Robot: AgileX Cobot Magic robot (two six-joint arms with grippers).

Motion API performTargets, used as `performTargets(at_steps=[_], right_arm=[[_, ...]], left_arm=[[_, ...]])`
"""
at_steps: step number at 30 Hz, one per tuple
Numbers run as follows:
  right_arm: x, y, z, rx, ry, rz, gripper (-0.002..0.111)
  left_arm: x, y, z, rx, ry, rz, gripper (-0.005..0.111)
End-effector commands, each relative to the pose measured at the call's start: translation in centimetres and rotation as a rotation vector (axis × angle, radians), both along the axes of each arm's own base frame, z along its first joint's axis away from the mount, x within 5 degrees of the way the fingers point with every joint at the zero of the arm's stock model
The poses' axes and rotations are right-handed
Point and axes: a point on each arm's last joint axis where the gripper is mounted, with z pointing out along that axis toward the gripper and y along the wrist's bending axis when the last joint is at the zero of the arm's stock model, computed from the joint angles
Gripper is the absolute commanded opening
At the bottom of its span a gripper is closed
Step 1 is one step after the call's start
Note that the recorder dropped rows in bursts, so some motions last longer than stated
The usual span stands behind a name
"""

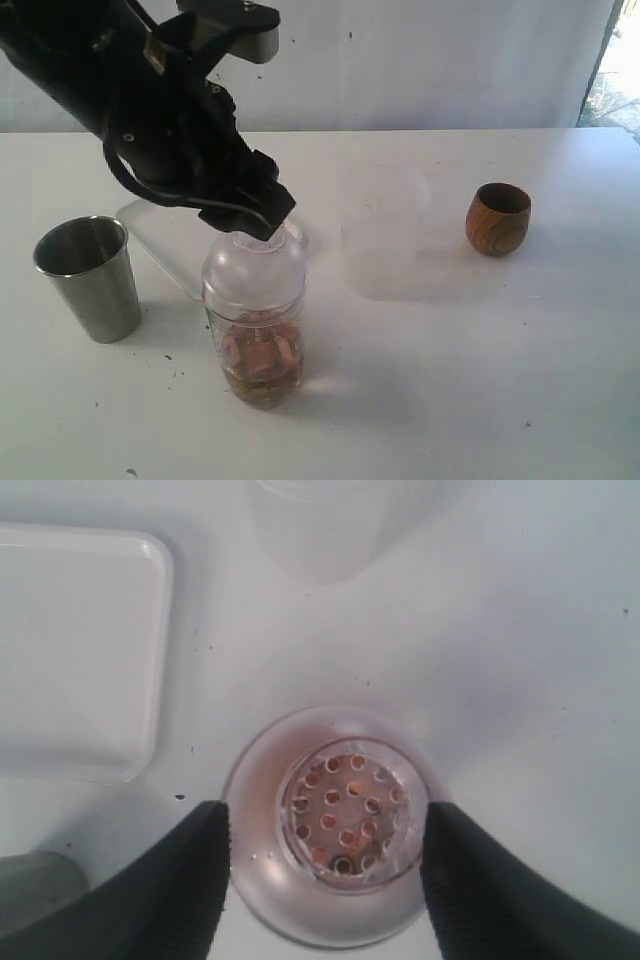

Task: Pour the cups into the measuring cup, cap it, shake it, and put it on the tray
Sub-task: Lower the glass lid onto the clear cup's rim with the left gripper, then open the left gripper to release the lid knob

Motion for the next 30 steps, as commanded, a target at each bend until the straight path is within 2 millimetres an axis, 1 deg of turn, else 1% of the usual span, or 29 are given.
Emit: performTargets(at_steps=[1,3,7,8,10,12,14,16,19,24,28,30], right_arm=[[0.0,0.0,-0.1,0.005,-0.005,-0.004,0.0],[0.0,0.0,-0.1,0.005,-0.005,-0.004,0.0],[0.0,0.0,-0.1,0.005,-0.005,-0.004,0.0],[0.0,0.0,-0.1,0.005,-0.005,-0.004,0.0],[0.0,0.0,-0.1,0.005,-0.005,-0.004,0.0],[0.0,0.0,-0.1,0.005,-0.005,-0.004,0.0],[0.0,0.0,-0.1,0.005,-0.005,-0.004,0.0],[0.0,0.0,-0.1,0.005,-0.005,-0.004,0.0],[0.0,0.0,-0.1,0.005,-0.005,-0.004,0.0],[0.0,0.0,-0.1,0.005,-0.005,-0.004,0.0],[0.0,0.0,-0.1,0.005,-0.005,-0.004,0.0],[0.0,0.0,-0.1,0.005,-0.005,-0.004,0.0]], left_arm=[[-0.6,0.4,1.7,-0.042,-0.07,-0.019,0.041],[-0.8,0.7,2.3,-0.063,-0.096,-0.023,0.03],[-1.2,0.9,3.5,-0.112,-0.153,-0.048,0.003],[-1.3,0.7,3.6,-0.127,-0.16,-0.065,0.0],[-1.4,0.3,3.7,-0.172,-0.148,-0.096,0.0],[-1.6,-0.6,3.3,-0.208,-0.114,-0.164,0.0],[-1.6,-1.2,2.8,-0.214,-0.1,-0.222,0.0],[-1.2,-1.5,2.2,-0.203,-0.088,-0.224,0.0],[-0.7,-1.4,1.7,-0.143,-0.114,-0.227,0.0],[-0.3,-0.6,1.2,-0.041,-0.119,-0.186,0.0],[-0.3,-0.4,0.9,-0.016,-0.101,-0.177,0.0],[-0.3,-0.5,0.4,-0.024,-0.1,-0.174,0.0]])
